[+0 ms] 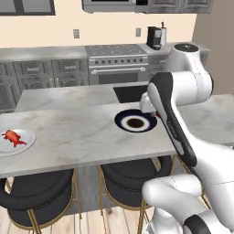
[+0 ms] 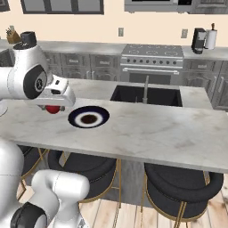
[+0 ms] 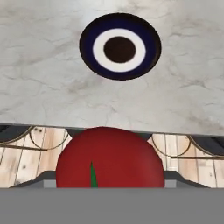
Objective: Transport the fish and tomato to the fridge. Place the fish on the rack containing meat and place the tomato on the rack containing the vegetable, ensuring meats and vegetables are on different racks.
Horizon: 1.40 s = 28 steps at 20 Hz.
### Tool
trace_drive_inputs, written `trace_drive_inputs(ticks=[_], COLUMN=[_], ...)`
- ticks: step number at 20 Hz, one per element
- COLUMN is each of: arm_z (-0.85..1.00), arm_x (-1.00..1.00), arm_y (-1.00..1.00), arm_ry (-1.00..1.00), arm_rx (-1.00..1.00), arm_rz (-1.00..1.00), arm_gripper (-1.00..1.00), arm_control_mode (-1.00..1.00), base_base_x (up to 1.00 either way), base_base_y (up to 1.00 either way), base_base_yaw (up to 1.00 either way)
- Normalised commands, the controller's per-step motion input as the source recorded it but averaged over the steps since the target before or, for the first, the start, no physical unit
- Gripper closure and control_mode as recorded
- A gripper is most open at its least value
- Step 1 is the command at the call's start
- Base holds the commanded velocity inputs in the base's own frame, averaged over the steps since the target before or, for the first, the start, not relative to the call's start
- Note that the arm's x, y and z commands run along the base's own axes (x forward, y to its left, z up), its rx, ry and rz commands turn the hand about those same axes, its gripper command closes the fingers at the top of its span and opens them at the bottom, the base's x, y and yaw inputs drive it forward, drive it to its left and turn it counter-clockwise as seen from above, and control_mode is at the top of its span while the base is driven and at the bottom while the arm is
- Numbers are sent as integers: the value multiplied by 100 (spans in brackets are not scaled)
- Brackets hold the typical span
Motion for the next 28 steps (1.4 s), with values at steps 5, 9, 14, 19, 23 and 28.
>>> trace_drive_inputs(ticks=[5, 9, 14, 19, 23, 28], arm_z=[53, 38, 42, 43, 30, 14], arm_x=[-53, -68, -64, -53, -23, -18], arm_y=[-4, -4, -1, 0, -3, -5], arm_ry=[-21, -43, -30, -18, -6, 0], arm_rx=[0, 0, 0, 0, 2, 4], arm_rz=[0, 0, 0, 0, 0, 0], arm_gripper=[100, 100, 100, 100, 100, 100], arm_control_mode=[-100, -100, -100, -100, -100, 100], base_base_x=[0, 0, 0, 0, 0, -51], base_base_y=[0, 0, 0, 0, 0, 7], base_base_yaw=[0, 0, 0, 0, 0, 0])
